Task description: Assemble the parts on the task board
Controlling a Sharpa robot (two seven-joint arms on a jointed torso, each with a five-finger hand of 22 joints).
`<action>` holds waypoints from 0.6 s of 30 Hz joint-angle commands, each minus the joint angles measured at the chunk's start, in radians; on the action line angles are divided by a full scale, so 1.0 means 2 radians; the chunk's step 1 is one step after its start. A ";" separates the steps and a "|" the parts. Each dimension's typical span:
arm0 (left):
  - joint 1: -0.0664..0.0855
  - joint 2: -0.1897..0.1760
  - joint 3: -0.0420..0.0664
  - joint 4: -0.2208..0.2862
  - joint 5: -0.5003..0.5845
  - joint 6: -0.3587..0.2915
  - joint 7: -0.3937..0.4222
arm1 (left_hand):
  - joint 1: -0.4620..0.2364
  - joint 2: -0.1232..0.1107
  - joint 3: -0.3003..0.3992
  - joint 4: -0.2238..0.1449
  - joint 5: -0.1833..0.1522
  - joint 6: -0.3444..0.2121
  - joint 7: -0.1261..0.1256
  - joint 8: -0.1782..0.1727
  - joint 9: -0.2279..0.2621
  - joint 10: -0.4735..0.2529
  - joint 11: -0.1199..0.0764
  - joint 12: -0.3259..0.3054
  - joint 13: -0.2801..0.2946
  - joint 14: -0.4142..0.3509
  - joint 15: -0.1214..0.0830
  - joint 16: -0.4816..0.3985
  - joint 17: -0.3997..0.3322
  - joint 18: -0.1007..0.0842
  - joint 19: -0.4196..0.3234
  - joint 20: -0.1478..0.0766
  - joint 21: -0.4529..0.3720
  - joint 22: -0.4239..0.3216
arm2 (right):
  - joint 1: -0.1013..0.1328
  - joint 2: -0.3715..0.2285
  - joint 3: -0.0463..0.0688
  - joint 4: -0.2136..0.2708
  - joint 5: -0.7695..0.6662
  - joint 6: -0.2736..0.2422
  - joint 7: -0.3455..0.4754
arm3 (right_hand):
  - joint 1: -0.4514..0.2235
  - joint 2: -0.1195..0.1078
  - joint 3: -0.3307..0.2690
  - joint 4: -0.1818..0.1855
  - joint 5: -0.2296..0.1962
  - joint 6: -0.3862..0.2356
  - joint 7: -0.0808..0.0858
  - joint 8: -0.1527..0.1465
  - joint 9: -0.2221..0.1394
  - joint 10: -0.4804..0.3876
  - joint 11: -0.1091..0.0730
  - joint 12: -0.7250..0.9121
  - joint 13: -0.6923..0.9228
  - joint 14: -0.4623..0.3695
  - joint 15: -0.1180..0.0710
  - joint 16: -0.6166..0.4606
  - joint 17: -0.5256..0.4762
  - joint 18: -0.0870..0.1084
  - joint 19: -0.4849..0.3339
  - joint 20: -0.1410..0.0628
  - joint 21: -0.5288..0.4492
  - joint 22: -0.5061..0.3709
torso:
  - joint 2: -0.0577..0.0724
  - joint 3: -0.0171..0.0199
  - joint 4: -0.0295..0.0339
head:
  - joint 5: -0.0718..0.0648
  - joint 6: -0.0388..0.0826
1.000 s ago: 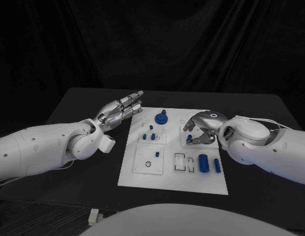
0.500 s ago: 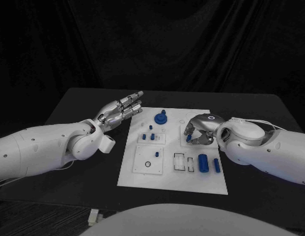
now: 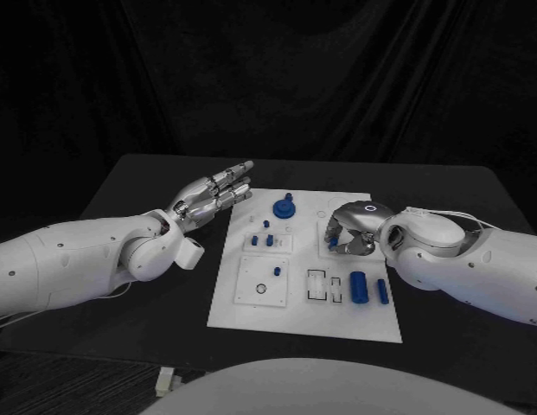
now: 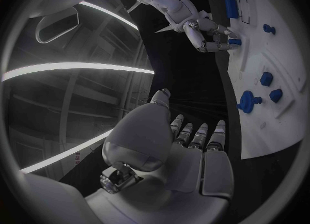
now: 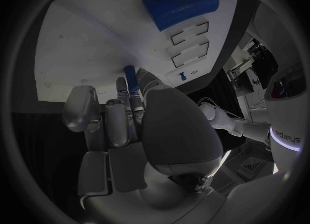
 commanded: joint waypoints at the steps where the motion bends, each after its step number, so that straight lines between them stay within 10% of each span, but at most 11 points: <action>1: -0.001 0.001 0.000 0.000 0.003 0.006 0.005 | 0.004 0.003 0.000 -0.004 0.002 0.001 0.004 0.003 0.001 0.000 0.002 -0.002 -0.001 0.000 0.003 -0.002 -0.001 0.004 0.004 0.000 0.001 0.000 | -0.002 0.001 0.000 0.000 -0.001 -0.005 0.008 | 0.006 0.000 0.006 0.000 -0.003 0.007 0.000 0.002 0.001 0.009 -0.002 0.001 0.000 0.019 -0.005 -0.004 -0.002 -0.002 -0.001 -0.004 0.000 0.073 | 0.000 0.0000 0.0000 | 0.000 0.000; 18: -0.004 0.001 0.000 -0.002 0.003 0.007 0.004 | 0.007 0.005 0.002 -0.010 0.005 0.005 0.012 0.004 0.001 0.000 -0.001 -0.002 -0.001 0.000 0.004 -0.002 -0.001 0.004 0.004 0.000 0.001 0.000 | 0.004 -0.007 0.001 0.014 -0.001 -0.033 0.006 | 0.042 0.001 0.042 -0.019 -0.001 0.040 0.009 0.007 0.014 0.047 -0.010 -0.006 0.001 0.015 -0.012 -0.017 -0.016 -0.001 -0.005 -0.012 -0.009 0.071 | -0.001 0.0000 0.0000 | 0.004 0.000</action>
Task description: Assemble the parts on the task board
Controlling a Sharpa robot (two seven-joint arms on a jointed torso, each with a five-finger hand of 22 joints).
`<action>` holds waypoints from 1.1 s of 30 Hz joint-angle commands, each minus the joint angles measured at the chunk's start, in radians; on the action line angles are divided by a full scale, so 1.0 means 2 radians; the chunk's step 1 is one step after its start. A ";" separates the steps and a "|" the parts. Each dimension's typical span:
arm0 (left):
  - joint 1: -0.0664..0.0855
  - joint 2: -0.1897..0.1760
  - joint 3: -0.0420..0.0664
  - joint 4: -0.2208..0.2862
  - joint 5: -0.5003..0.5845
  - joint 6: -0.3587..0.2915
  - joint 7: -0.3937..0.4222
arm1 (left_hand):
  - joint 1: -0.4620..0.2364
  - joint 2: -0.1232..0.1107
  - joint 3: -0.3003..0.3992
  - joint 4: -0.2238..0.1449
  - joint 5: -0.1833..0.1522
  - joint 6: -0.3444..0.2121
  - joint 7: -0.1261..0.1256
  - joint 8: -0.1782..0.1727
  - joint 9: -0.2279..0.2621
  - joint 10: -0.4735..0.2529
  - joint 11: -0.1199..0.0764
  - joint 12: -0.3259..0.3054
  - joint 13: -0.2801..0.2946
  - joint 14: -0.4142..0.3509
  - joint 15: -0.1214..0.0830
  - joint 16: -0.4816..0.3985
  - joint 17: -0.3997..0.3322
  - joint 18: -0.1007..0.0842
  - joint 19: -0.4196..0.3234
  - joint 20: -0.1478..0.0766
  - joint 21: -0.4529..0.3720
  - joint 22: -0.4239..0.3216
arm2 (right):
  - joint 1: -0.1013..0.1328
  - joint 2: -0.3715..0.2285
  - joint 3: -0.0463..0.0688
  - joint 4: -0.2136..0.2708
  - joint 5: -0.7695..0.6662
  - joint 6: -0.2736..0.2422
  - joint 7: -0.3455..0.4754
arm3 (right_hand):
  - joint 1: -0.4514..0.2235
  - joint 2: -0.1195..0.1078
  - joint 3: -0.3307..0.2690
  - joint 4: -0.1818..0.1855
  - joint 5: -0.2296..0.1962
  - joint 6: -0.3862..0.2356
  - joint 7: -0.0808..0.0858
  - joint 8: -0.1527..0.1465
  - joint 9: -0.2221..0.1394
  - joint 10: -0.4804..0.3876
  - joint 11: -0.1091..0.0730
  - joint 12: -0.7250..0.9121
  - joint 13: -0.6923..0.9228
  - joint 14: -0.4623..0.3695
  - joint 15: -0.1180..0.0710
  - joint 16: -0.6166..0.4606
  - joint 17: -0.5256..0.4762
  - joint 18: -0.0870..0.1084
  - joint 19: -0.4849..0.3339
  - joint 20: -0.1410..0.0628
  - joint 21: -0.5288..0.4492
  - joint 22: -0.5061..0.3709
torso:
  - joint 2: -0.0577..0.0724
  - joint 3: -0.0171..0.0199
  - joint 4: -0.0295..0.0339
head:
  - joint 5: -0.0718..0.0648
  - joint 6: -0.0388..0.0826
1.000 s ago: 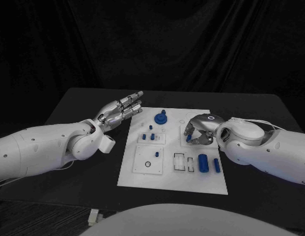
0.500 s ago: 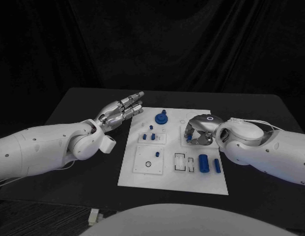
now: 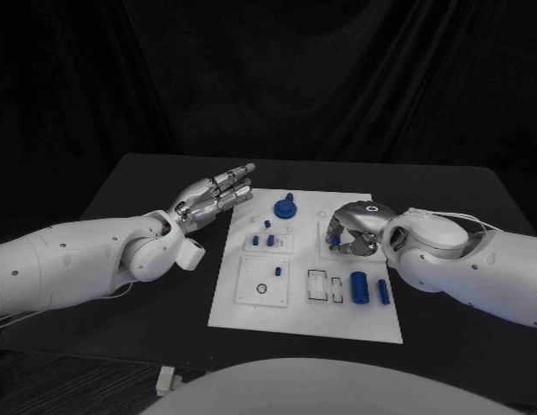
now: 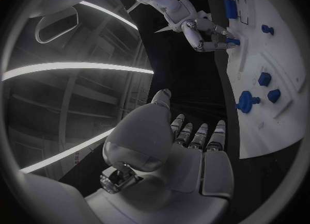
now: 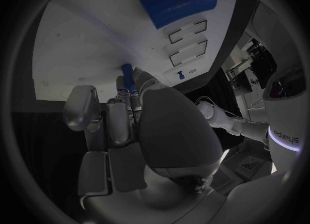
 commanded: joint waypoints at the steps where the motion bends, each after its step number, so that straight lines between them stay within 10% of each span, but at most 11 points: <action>1: -0.001 0.000 0.000 0.001 0.003 0.006 0.005 | 0.003 0.001 0.000 -0.003 0.003 0.001 0.003 0.002 0.001 0.000 -0.001 -0.002 -0.001 0.000 0.004 -0.002 -0.001 0.004 0.004 0.000 0.001 0.000 | 0.007 -0.004 0.000 0.011 -0.001 -0.026 0.000 | 0.007 0.003 0.005 -0.001 -0.002 0.004 0.000 -0.002 0.001 0.010 -0.006 0.002 0.002 0.015 -0.004 -0.002 -0.001 -0.001 0.000 -0.004 -0.002 0.071 | 0.000 0.0000 0.0001 | 0.001 0.000; 18: -0.002 0.000 0.000 0.000 0.003 0.005 0.003 | 0.004 0.003 0.002 -0.005 0.004 0.002 0.007 0.002 0.001 0.000 -0.002 -0.002 -0.001 0.000 0.004 -0.002 -0.001 0.003 0.004 0.000 0.001 0.000 | 0.067 -0.030 0.000 0.113 -0.001 -0.033 -0.009 | 0.012 0.003 0.010 -0.006 -0.014 0.007 -0.001 -0.005 0.002 0.023 -0.008 0.002 0.003 0.015 -0.005 -0.005 -0.003 -0.002 0.001 -0.005 0.003 0.072 | 0.000 -0.0002 -0.0002 | 0.006 0.000; 33: -0.002 -0.003 0.000 0.004 0.003 0.000 0.007 | 0.001 0.004 0.001 -0.005 0.001 0.000 0.000 0.002 0.000 0.000 0.000 -0.002 -0.001 0.000 0.003 -0.002 -0.001 0.004 0.003 -0.002 0.000 -0.002 | 0.031 0.042 0.000 0.112 -0.021 0.021 -0.004 | 0.011 0.001 0.011 -0.006 -0.015 0.007 -0.002 -0.006 0.002 0.024 -0.009 0.000 0.002 0.015 -0.006 -0.007 -0.005 -0.002 0.000 -0.006 0.001 0.072 | 0.001 0.0000 0.0005 | 0.016 0.000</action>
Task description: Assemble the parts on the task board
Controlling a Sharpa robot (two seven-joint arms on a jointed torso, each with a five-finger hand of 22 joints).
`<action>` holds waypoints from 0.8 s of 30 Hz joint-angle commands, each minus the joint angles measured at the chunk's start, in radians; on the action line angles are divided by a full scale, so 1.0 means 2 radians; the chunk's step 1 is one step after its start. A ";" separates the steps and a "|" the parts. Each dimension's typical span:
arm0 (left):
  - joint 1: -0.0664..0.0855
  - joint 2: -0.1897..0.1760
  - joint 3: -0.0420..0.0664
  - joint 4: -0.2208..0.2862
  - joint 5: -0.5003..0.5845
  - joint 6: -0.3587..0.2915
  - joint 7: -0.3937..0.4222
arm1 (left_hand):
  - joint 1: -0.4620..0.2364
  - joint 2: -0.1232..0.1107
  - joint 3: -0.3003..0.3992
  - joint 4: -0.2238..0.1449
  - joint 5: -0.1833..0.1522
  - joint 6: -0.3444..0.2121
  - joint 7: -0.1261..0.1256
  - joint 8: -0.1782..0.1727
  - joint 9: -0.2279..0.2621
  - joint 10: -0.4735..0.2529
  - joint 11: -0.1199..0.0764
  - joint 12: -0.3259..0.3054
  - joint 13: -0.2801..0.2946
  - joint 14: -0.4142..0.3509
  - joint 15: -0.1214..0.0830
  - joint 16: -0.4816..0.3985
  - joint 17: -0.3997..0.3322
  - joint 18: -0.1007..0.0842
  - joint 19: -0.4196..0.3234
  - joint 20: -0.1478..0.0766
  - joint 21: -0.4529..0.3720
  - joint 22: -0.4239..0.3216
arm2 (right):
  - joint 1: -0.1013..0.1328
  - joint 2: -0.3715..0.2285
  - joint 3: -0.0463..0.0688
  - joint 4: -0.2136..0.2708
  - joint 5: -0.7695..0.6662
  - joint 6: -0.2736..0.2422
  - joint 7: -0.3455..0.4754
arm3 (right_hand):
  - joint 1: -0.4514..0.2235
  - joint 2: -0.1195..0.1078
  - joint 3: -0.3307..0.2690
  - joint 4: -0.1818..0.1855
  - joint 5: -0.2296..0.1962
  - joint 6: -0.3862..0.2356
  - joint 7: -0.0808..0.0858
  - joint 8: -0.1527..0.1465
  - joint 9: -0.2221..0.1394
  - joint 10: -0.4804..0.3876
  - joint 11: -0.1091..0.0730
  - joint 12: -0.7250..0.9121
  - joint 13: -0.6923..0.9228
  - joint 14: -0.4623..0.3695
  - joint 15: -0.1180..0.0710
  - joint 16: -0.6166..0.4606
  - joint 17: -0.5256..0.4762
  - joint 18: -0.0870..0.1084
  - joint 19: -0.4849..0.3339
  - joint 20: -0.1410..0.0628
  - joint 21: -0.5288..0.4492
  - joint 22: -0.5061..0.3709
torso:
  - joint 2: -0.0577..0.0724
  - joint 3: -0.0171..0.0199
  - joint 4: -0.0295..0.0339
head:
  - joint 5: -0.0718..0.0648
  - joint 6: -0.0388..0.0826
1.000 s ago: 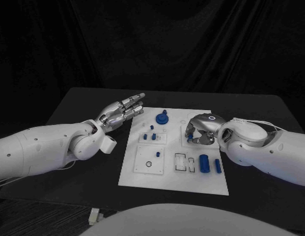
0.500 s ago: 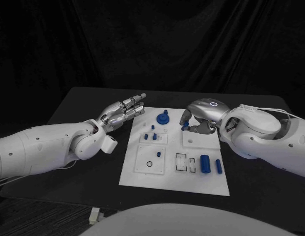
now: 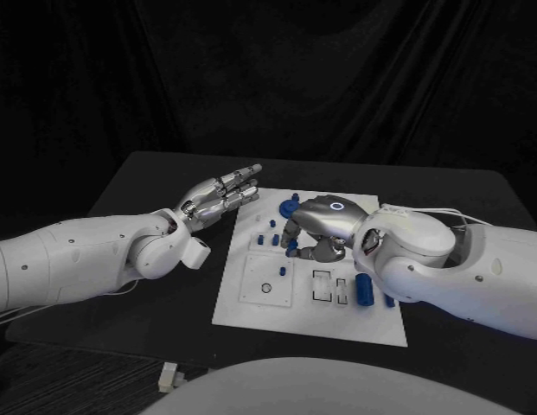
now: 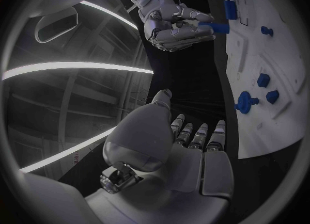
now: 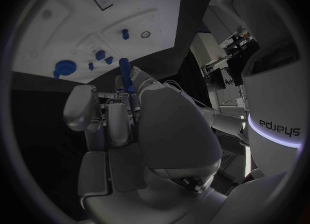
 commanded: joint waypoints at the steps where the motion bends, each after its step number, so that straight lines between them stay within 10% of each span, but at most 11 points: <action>1: -0.001 -0.001 0.000 0.002 0.003 0.000 0.009 | -0.001 0.002 -0.001 -0.001 -0.001 -0.001 -0.001 0.002 0.000 0.000 0.000 -0.002 -0.001 0.000 0.003 -0.002 -0.001 0.004 0.001 0.000 0.000 0.000 | -0.011 0.015 0.000 -0.012 -0.018 0.025 -0.001 | 0.002 -0.004 0.002 0.000 -0.001 0.001 -0.001 -0.002 0.001 0.017 -0.016 0.001 0.001 0.014 -0.003 -0.003 -0.001 -0.002 0.000 -0.002 0.001 0.072 | 0.000 0.0001 0.0008 | 0.001 0.000; 24: -0.001 -0.001 0.000 0.002 0.003 0.000 0.008 | -0.006 0.007 -0.001 0.003 -0.002 -0.002 -0.001 0.002 0.000 0.000 0.001 -0.002 -0.001 0.000 0.002 -0.002 -0.001 0.004 0.001 0.000 0.000 -0.001 | -0.068 0.086 0.000 -0.083 -0.047 0.036 0.011 | 0.006 -0.005 0.005 -0.003 0.001 0.001 -0.001 -0.003 0.001 0.020 -0.017 -0.001 0.001 0.014 -0.004 -0.003 -0.001 -0.001 0.000 -0.003 -0.001 0.072 | 0.000 0.0001 -0.0002 | -0.002 0.000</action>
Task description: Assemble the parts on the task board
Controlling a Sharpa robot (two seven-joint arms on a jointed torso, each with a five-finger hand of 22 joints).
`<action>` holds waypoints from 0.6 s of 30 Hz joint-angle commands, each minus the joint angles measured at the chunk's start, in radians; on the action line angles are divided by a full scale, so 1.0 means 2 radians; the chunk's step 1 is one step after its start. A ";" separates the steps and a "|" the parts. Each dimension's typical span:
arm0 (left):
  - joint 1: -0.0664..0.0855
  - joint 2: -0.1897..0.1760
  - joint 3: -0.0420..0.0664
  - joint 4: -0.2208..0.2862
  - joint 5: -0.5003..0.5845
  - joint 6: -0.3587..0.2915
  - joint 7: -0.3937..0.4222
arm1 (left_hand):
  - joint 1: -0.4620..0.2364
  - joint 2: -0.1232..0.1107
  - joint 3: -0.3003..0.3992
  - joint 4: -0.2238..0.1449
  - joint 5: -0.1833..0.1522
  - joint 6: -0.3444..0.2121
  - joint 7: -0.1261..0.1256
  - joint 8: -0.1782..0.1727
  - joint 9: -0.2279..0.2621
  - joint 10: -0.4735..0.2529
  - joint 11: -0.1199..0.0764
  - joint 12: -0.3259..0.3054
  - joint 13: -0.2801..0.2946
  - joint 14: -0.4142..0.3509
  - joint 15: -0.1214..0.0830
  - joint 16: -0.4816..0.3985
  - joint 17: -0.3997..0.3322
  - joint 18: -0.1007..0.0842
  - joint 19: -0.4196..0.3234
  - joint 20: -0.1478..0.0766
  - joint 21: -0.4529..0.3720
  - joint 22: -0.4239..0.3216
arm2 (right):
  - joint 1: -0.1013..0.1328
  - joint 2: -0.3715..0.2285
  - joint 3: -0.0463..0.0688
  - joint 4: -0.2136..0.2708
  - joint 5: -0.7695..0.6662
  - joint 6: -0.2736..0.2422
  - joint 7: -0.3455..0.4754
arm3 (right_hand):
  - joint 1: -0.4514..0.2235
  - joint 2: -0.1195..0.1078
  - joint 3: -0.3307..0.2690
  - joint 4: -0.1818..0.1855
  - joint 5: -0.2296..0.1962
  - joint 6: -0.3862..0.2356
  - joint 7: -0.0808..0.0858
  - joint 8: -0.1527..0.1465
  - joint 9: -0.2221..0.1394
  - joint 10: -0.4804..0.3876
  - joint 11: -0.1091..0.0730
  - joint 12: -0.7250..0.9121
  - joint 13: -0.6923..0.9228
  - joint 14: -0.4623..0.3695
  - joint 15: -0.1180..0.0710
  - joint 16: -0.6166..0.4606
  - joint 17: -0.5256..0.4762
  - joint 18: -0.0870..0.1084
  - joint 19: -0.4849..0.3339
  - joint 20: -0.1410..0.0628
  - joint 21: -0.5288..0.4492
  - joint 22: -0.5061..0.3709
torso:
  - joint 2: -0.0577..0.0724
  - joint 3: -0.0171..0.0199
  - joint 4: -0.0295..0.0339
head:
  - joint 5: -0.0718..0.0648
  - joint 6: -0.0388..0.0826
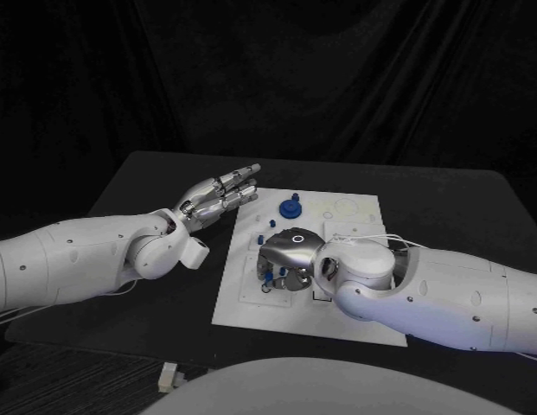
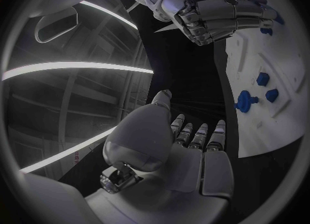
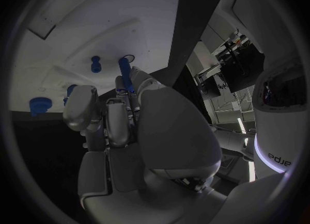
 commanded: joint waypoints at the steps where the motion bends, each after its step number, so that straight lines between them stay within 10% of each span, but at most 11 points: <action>1: -0.001 0.001 0.000 0.001 0.003 0.000 0.008 | -0.002 0.002 -0.001 0.003 -0.002 -0.002 -0.001 0.002 0.000 0.000 0.001 -0.002 -0.001 0.000 0.002 -0.002 0.000 0.004 0.001 0.000 0.000 -0.001 | -0.003 0.002 0.000 -0.004 -0.014 0.007 0.003 | 0.002 -0.001 0.003 -0.001 0.003 0.001 -0.001 -0.003 0.001 0.020 -0.017 0.001 0.001 0.014 -0.004 -0.003 0.000 -0.001 0.000 -0.003 -0.001 0.071 | 0.000 0.0001 0.0003 | 0.000 0.000; 18: -0.001 0.003 0.000 -0.002 0.003 0.004 0.006 | -0.002 0.003 -0.001 0.003 -0.002 -0.002 -0.001 0.001 0.000 0.000 0.001 -0.002 -0.001 0.000 0.002 -0.002 0.000 0.004 0.002 0.001 0.000 0.000 | -0.009 0.002 0.000 -0.002 -0.014 0.005 0.002 | 0.002 -0.002 0.003 -0.002 0.002 0.003 -0.001 -0.003 0.001 0.023 -0.017 0.001 0.001 0.014 -0.004 -0.004 -0.001 -0.002 0.000 -0.003 -0.001 0.071 | 0.000 0.0000 0.0001 | 0.002 0.000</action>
